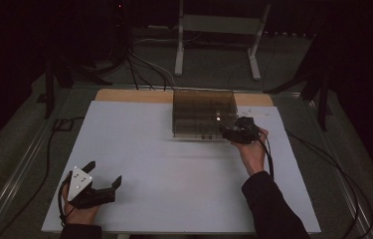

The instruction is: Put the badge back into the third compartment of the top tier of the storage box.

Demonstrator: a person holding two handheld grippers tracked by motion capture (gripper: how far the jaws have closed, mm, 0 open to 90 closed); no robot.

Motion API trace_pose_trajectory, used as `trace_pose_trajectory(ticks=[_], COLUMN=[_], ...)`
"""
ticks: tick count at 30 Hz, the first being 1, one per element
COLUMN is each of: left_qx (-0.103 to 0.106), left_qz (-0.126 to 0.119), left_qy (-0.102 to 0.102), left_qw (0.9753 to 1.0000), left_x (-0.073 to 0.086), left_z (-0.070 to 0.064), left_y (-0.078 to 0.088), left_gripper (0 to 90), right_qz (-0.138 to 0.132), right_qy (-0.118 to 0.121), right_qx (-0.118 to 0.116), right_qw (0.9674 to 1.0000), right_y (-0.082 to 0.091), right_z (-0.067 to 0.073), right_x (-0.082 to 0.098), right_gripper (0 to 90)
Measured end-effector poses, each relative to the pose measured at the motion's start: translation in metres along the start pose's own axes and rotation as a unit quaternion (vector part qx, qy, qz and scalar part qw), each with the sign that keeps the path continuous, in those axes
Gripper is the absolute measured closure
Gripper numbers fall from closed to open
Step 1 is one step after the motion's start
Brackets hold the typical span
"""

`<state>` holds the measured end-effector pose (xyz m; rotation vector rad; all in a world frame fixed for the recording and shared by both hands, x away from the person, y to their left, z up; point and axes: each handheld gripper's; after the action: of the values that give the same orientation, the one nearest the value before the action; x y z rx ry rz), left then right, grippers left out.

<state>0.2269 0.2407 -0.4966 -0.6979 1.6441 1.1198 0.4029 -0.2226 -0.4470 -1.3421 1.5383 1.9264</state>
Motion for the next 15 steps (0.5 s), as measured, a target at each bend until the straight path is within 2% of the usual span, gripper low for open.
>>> trace_pose_trajectory(ticks=[5,15], left_qx=[0.0,-0.002], left_qz=[0.0,0.0], left_qy=[0.0,0.001], left_qw=[1.0,1.0], left_x=[0.0,0.0], left_z=[0.0,0.001], left_y=[0.0,0.0], left_gripper=[0.9,0.9], right_qz=[-0.005,-0.009], right_qy=[0.004,0.0], right_qx=[-0.004,-0.003], right_qw=[1.0,1.0], right_y=[0.002,0.013], right_z=[0.0,-0.002], right_x=[-0.001,0.0], right_gripper=[16.8,7.2])
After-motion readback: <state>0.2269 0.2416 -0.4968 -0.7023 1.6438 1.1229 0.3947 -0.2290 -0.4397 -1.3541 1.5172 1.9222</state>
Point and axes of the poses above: each handheld gripper's, and its own axes: y roughly backward along the jaws, x roughly out of its underside, z roughly to its left, and after that the axes turned 7 degrees about y, right-handed
